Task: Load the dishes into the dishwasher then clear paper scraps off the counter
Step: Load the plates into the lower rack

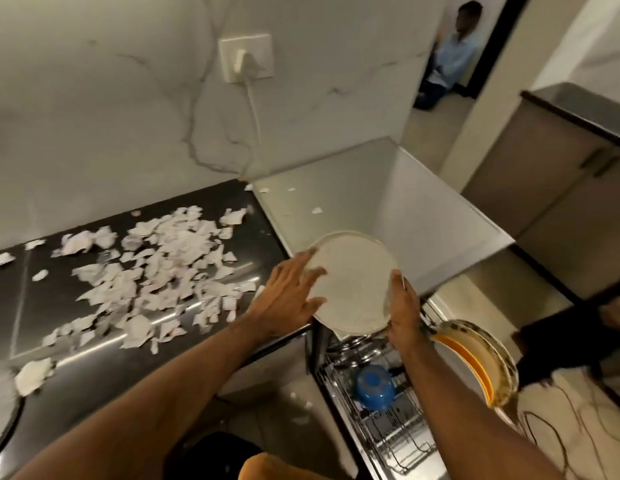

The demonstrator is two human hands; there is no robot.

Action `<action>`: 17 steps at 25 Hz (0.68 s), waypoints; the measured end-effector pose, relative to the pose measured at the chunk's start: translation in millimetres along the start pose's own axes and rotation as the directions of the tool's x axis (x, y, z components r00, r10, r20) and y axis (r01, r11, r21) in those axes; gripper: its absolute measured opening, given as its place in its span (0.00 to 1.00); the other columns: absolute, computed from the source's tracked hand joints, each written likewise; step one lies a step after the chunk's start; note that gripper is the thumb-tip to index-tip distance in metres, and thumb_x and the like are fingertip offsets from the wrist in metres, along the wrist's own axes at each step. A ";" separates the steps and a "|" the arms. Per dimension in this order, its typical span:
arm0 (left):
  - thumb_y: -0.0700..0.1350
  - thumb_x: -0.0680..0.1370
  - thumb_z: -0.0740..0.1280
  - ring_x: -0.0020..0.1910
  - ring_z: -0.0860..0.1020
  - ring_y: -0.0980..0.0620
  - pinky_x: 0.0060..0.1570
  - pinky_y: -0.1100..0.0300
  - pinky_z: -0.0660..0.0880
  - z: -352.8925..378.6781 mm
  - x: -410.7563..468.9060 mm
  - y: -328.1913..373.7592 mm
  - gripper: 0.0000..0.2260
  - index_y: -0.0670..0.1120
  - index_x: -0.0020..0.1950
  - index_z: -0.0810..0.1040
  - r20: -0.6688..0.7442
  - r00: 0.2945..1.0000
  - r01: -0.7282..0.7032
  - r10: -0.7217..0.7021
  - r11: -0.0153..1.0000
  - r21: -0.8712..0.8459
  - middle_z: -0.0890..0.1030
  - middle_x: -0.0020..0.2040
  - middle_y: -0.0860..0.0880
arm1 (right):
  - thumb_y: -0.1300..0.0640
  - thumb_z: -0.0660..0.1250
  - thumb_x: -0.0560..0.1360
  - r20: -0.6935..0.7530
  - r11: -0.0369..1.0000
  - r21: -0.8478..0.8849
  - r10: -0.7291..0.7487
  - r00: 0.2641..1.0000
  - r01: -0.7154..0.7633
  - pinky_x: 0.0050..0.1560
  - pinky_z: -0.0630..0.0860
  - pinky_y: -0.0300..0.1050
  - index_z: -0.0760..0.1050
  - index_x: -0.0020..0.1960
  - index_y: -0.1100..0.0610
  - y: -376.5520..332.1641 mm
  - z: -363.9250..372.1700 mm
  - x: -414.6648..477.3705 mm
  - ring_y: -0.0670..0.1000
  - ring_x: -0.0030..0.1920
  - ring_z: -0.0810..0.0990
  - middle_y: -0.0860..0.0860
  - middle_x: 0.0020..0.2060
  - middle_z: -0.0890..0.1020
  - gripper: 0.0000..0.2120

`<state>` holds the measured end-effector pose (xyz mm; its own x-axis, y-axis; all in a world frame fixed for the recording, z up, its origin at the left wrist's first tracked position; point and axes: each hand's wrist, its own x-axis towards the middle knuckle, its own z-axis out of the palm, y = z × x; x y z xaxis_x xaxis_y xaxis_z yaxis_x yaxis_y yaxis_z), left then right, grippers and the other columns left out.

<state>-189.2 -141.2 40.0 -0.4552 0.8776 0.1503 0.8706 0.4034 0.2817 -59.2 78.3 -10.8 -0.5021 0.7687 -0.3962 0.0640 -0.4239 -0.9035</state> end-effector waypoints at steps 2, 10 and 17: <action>0.58 0.81 0.67 0.74 0.68 0.41 0.71 0.45 0.69 15.0 37.3 32.3 0.29 0.52 0.79 0.60 0.085 0.983 0.178 -0.162 0.954 -0.241 0.58 0.81 0.45 | 0.41 0.67 0.83 -0.055 0.996 0.086 0.003 0.998 0.001 0.66 0.78 0.66 0.82 0.63 0.48 -4.3 -52.6 6.8 0.58 0.63 0.83 0.51 0.59 0.86 0.15; 0.52 0.81 0.69 0.52 0.81 0.46 0.56 0.46 0.79 96.0 141.0 143.2 0.20 0.53 0.71 0.70 0.409 0.898 0.324 -0.165 0.875 -0.360 0.82 0.59 0.48 | 0.49 0.72 0.80 -0.296 0.991 0.119 0.090 0.951 -0.057 0.59 0.81 0.59 0.82 0.63 0.52 -5.1 -219.8 9.0 0.62 0.63 0.80 0.52 0.56 0.84 0.14; 0.51 0.80 0.68 0.46 0.80 0.50 0.41 0.54 0.73 193.3 190.0 230.2 0.13 0.57 0.60 0.66 0.601 0.775 -0.227 0.196 0.974 -0.025 0.80 0.51 0.53 | 0.57 0.67 0.83 -0.132 0.760 -0.650 -0.089 0.987 -0.019 0.51 0.81 0.43 0.78 0.68 0.44 48.3 -328.5 26.9 0.50 0.57 0.81 0.46 0.56 0.82 0.16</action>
<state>-39.1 168.5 -49.7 -0.0697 0.9147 -0.3982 0.9464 0.1868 0.2635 213.7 235.8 -118.8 -0.3872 0.8599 -0.3325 0.6183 -0.0253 -0.7855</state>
